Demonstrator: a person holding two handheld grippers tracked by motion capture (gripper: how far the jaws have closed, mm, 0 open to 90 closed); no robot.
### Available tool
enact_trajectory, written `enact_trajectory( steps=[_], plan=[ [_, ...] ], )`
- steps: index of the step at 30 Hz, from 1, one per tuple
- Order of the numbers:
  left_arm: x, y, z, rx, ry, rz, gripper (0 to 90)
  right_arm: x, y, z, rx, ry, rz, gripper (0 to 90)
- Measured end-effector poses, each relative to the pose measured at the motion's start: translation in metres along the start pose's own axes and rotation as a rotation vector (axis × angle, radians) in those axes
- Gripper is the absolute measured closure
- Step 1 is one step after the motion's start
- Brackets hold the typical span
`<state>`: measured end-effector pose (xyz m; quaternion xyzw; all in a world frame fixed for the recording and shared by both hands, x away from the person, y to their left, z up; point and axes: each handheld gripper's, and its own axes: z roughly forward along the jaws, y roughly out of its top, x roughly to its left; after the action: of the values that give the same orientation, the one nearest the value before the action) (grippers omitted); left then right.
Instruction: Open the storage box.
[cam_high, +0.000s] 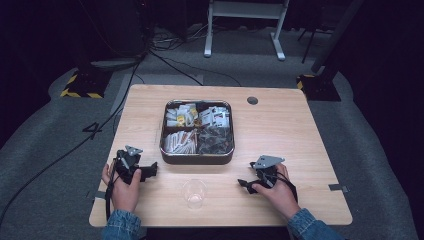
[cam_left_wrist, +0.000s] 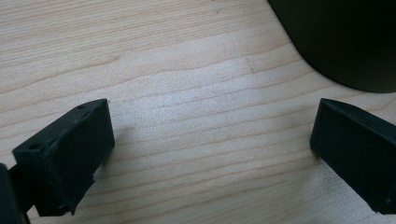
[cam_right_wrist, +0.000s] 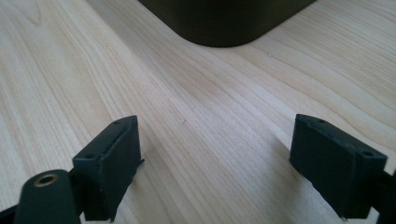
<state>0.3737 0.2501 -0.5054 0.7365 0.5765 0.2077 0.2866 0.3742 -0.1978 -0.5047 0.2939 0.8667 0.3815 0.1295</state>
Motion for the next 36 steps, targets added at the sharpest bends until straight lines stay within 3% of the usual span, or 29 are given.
enact_trajectory(
  steps=[5, 21, 24, 25, 27, 30, 36],
  plan=[
    [0.001, 0.0, 0.0, 0.002, -0.004, 0.001, 0.0, 0.004, -0.001, -0.001, 0.003, -0.035, 0.03, 16.3],
    [0.0, 0.0, 0.0, 0.002, 0.0, -0.004, 0.0, 0.007, 0.0, -0.001, 0.005, -0.054, 0.055, 15.5],
    [0.0, 0.0, 0.0, 0.002, 0.0, -0.004, 0.1, 0.009, 0.003, -0.002, 0.019, -0.045, 0.082, 20.6],
    [0.0, 0.0, 0.0, 0.0, 0.0, -0.006, 0.1, 0.01, 0.004, -0.003, 0.019, -0.029, 0.095, 25.8],
    [0.0, 0.0, 0.0, 0.002, 0.0, -0.004, 0.0, 0.011, 0.008, -0.006, 0.017, -0.003, 0.108, 24.7],
    [0.0, 0.0, 0.0, 0.0, 0.0, -0.006, 0.0, 0.012, 0.02, -0.01, 0.007, -0.035, 0.081, 24.6],
    [0.0, 0.001, 0.001, 0.001, -0.002, -0.001, 0.0, 0.011, 0.037, -0.012, -0.01, -0.031, 0.095, 25.0]
  ],
)
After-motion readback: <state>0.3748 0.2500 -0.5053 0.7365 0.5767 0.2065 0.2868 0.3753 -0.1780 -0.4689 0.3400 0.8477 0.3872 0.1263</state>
